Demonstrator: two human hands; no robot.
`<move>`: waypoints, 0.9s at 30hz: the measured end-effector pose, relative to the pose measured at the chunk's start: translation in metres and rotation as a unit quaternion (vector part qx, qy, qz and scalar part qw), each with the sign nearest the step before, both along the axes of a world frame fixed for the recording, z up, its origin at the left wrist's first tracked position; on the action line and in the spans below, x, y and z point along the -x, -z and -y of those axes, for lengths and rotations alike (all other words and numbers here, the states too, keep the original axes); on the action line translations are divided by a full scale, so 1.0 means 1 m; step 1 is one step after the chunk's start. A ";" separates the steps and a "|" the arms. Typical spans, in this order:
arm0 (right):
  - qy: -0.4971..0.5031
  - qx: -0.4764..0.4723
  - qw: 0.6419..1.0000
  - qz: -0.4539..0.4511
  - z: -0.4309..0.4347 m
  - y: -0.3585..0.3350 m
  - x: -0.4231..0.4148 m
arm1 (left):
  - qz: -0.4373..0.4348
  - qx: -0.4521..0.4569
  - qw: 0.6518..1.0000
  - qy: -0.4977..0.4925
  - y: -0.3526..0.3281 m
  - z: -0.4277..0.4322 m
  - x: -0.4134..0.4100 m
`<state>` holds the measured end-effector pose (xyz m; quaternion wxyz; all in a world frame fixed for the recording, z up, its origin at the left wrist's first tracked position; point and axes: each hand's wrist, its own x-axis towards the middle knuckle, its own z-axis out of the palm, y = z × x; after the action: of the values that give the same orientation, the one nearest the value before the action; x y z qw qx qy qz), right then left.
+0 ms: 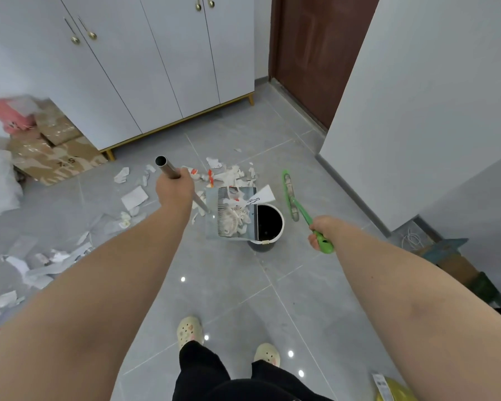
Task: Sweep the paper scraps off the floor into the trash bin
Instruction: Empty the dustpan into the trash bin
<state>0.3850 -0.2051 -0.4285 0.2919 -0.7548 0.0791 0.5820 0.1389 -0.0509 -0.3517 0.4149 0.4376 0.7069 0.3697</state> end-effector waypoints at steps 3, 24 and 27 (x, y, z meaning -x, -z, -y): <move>-0.002 0.000 1.000 0.014 0.008 -0.009 0.003 | 0.001 -0.005 1.000 0.018 -0.008 -0.002 -0.001; -0.056 -0.018 0.998 -0.015 0.042 -0.037 -0.006 | -0.009 -0.063 0.990 0.126 0.032 0.027 -0.037; -0.069 -0.015 0.997 -0.015 0.042 -0.038 -0.006 | -0.013 -0.055 0.987 0.149 0.031 0.028 -0.038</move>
<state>0.3906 -0.2472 -0.3901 0.2611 -0.7450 0.0230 0.6134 0.1770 -0.0793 -0.3826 0.4312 0.5648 0.6182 0.3361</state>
